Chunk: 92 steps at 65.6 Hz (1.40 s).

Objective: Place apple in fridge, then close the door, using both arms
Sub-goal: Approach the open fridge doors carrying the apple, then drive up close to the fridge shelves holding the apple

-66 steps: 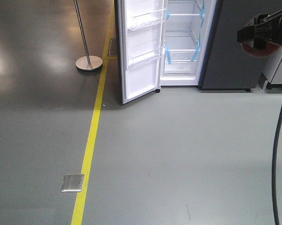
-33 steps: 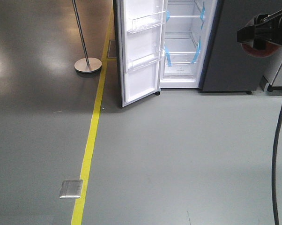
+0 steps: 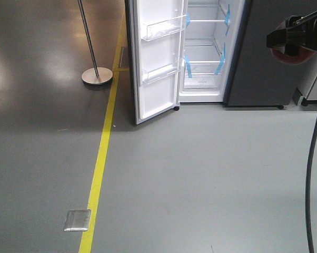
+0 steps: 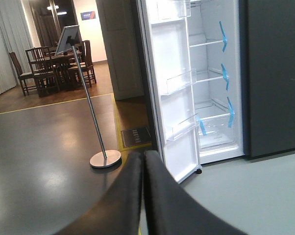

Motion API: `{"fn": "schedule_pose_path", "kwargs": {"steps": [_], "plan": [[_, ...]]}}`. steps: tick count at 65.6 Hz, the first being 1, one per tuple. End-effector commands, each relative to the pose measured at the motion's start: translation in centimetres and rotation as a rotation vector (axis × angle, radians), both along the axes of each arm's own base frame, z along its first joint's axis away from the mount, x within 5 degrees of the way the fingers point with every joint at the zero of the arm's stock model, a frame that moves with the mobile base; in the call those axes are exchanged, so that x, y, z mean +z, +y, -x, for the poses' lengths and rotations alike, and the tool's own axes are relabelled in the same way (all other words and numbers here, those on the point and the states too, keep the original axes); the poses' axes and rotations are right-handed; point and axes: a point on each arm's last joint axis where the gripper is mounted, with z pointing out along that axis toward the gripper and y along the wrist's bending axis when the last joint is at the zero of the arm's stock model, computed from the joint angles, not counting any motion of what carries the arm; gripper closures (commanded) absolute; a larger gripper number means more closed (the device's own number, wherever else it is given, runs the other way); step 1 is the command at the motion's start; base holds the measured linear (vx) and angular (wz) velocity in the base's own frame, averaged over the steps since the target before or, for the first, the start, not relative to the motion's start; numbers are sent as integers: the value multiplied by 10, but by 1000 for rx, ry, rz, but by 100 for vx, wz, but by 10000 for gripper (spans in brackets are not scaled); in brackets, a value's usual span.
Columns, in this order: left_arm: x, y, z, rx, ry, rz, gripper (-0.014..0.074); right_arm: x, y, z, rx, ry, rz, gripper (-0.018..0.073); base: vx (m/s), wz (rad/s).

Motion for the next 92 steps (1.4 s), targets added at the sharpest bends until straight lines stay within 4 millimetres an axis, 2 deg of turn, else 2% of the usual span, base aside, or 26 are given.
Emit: {"fn": "schedule_pose_path", "kwargs": {"steps": [1,92], "plan": [[14,0,3,-6,-103,28,603,27,-2,8,-22,-139,-14,458,8,-1],[14,0,3,-6,-103,28,603,27,-2,8,-22,-139,-14,458,7,1]]}}
